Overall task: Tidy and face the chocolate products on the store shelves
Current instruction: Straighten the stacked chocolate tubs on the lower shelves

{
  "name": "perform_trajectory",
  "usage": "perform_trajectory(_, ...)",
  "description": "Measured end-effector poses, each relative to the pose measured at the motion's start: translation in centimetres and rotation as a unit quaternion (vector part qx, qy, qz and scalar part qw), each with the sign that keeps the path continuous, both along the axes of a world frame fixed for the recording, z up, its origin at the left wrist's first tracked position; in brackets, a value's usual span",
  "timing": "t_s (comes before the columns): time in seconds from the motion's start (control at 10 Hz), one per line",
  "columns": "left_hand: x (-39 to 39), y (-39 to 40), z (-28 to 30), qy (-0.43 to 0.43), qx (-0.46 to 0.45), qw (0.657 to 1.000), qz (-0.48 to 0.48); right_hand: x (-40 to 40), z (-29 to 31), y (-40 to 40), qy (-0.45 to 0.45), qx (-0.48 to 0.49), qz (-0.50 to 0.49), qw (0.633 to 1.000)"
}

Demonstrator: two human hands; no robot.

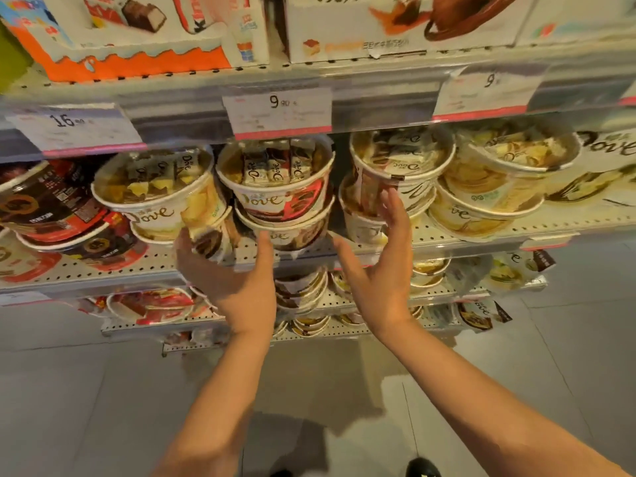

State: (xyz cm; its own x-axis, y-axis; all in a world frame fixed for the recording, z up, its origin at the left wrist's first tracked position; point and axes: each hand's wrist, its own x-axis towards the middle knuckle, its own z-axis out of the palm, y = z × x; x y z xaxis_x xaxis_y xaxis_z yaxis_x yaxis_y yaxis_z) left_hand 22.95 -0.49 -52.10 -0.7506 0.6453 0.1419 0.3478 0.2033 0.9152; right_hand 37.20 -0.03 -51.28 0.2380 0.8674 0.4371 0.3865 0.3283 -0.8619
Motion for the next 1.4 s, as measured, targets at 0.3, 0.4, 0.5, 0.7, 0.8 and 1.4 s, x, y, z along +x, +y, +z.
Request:
perform_trajectory(0.3, 11.7, 2.1, 0.4, 0.007, -0.069, 0.989, -0.127, 13.0, 0.4, 2.1, -0.068, 0.046, -0.15, 0.985)
perform_trajectory(0.4, 14.9, 2.5, 1.1, -0.034, -0.1, 0.982, -0.157, 16.2, 0.5, 3.3, -0.049, 0.018, -0.194, 0.98)
perform_trajectory(0.5, 17.5, 3.5, 2.6, 0.043, -0.022, 0.988, -0.15, 18.5, 0.5, 4.9, -0.031, -0.011, -0.197, 0.98)
perform_trajectory(0.7, 18.1, 7.5, 1.4, 0.125, -0.033, 0.989, -0.075, 19.4, 1.0, 7.6, -0.006, -0.059, -0.119, 0.991)
perform_trajectory(0.8, 18.3, 8.2, 2.0, 0.136, -0.034, 0.989, -0.056, 18.8, 1.1, 8.5, 0.017, -0.071, -0.119, 0.99)
perform_trajectory(1.4, 12.5, 7.8, 1.4, 0.089, 0.068, 0.971, -0.209, 24.7, 1.1, 9.2, -0.036, -0.119, 0.006, 0.992)
